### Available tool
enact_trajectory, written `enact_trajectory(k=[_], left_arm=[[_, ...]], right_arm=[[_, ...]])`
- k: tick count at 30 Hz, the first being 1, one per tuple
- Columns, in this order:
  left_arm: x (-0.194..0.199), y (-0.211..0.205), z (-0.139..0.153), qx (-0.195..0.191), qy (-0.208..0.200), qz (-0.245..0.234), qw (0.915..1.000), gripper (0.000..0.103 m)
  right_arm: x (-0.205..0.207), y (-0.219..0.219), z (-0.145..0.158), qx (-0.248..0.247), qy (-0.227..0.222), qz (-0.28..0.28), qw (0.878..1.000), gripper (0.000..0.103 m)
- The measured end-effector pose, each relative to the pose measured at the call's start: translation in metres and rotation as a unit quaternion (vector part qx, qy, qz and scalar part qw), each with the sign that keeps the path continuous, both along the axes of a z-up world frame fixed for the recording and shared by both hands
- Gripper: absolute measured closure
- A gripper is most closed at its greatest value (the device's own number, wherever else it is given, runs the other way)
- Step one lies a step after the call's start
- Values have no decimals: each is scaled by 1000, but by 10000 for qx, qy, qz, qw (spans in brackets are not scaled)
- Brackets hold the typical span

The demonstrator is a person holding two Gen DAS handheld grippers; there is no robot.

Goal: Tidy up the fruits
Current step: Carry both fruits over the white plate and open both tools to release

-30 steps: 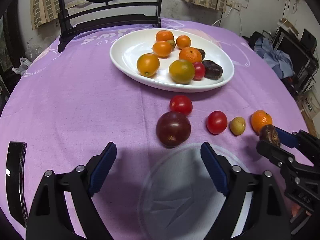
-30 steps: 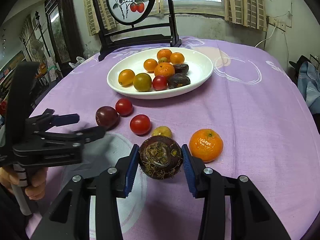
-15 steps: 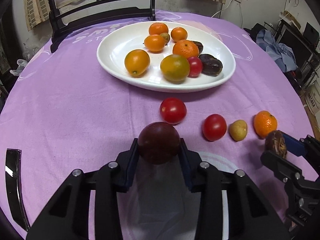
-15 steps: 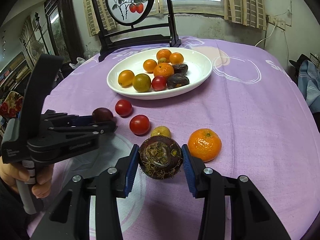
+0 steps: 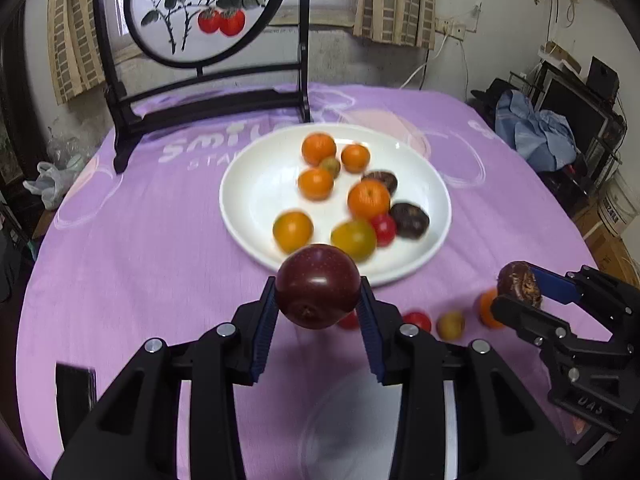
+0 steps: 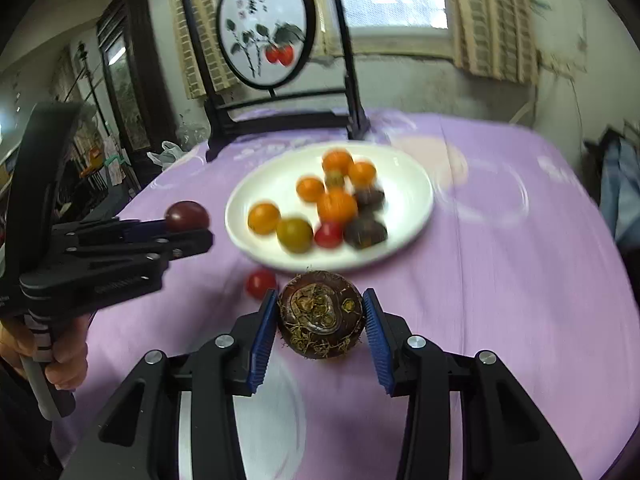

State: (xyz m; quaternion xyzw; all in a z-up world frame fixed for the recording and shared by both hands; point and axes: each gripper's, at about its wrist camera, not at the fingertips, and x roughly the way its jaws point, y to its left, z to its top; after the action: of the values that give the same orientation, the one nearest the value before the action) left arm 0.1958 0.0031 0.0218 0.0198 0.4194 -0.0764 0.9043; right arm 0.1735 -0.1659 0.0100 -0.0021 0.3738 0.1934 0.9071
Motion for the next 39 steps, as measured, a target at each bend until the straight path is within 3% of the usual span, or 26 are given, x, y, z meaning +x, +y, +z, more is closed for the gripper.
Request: enact_trajectory(k=[6, 10, 17, 18, 19, 21, 26, 31, 34, 39], left_arm=[[54, 0, -8, -29, 103, 215, 9997, 65], [83, 5, -21, -1, 261, 413, 9988, 65], [111, 9, -38, 6, 420, 594, 9973, 65], [112, 11, -39, -39, 398, 633, 9972, 58], [113, 11, -39, -48, 362, 656, 9972, 41], [109, 10, -34, -65, 182, 661, 9976, 30], [90, 5, -20, 4, -113, 493, 9987, 22], [64, 7, -10, -62, -216, 464, 9987, 15], [45, 9, -8, -19, -222, 533, 9983, 14], [3, 9, -20, -34, -160, 625, 9979, 12]], right_arm=[[55, 19, 8, 138, -147, 26, 9998, 60], [88, 25, -4, 306, 73, -72, 9995, 60], [122, 29, -33, 24, 419, -373, 9984, 59], [123, 27, -35, 70, 456, -406, 9981, 54], [124, 24, -36, 154, 481, -429, 9978, 46], [122, 19, -35, 278, 439, -489, 9974, 44], [107, 0, -24, 622, 292, -626, 9957, 42], [83, -19, -17, 893, 329, -636, 9934, 34], [63, -27, -18, 575, 382, -571, 9960, 31], [23, -36, -26, -434, 341, -688, 9961, 31]])
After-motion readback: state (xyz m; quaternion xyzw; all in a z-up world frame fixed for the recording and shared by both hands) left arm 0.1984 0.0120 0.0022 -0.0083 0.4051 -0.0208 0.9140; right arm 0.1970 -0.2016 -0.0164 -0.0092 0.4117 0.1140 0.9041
